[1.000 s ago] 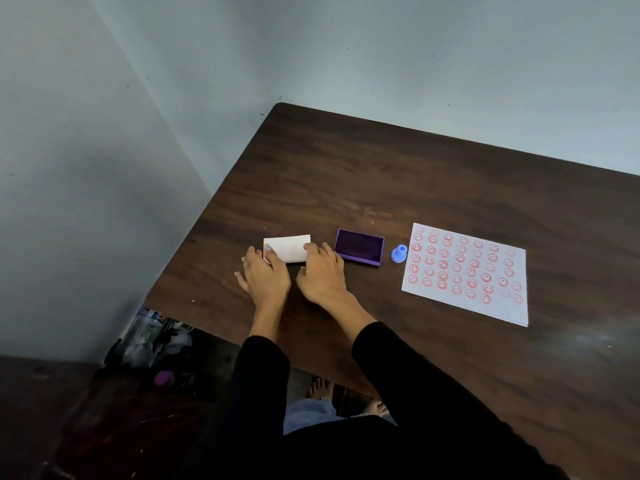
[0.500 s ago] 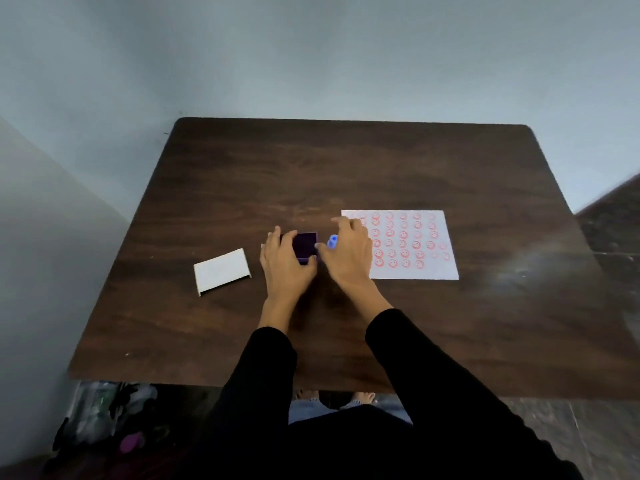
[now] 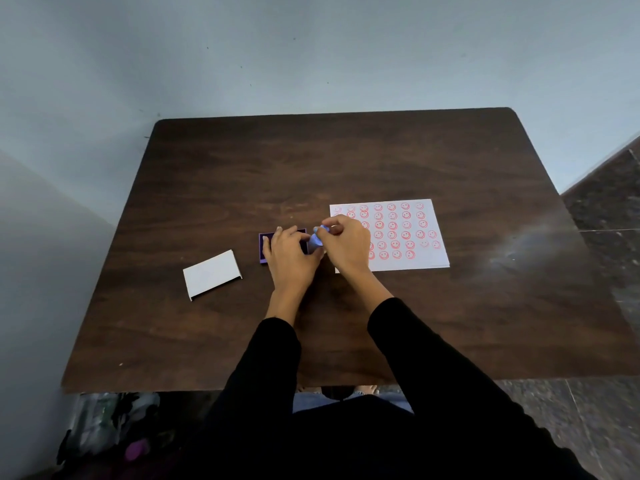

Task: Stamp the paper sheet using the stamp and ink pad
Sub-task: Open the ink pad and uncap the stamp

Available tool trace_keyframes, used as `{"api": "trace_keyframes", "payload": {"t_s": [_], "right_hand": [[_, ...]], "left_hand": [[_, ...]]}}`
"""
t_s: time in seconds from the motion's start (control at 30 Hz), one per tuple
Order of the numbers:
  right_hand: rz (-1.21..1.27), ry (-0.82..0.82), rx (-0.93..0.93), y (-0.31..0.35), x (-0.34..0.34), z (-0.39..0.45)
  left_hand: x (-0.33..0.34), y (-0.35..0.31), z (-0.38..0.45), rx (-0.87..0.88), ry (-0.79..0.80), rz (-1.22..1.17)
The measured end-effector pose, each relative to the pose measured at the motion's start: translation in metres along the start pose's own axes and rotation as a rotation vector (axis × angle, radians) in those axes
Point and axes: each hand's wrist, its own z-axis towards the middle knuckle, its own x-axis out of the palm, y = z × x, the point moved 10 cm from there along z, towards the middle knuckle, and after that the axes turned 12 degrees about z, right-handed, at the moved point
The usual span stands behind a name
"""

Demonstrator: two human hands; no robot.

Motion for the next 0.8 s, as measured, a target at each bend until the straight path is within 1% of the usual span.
{"api": "trace_keyframes", "payload": {"t_s": [0.1,0.23,0.33,0.47,0.7,0.8], "right_hand": [[0.076,-0.011,0.033,-0.004,0.000,0.001],[0.077,-0.011,0.025,-0.005,0.000,0.003],[0.070,0.010,0.002,-0.004,0.000,0.005],[0.102,0.079,-0.038,-0.001,0.005,0.007],[0.216,0.252,-0.016,-0.003,0.017,0.010],[0.251,0.290,0.001,-0.004,0.018,0.013]], "left_hand": [[0.000,0.000,0.002,0.010,-0.018,0.010],[0.002,-0.002,0.004,0.045,-0.016,0.011],[0.004,-0.005,0.005,0.072,-0.010,0.054],[0.005,-0.004,0.007,0.066,-0.001,0.061],[0.013,-0.004,0.009,0.078,0.052,0.070],[0.016,-0.004,0.010,0.078,0.071,0.064]]}}
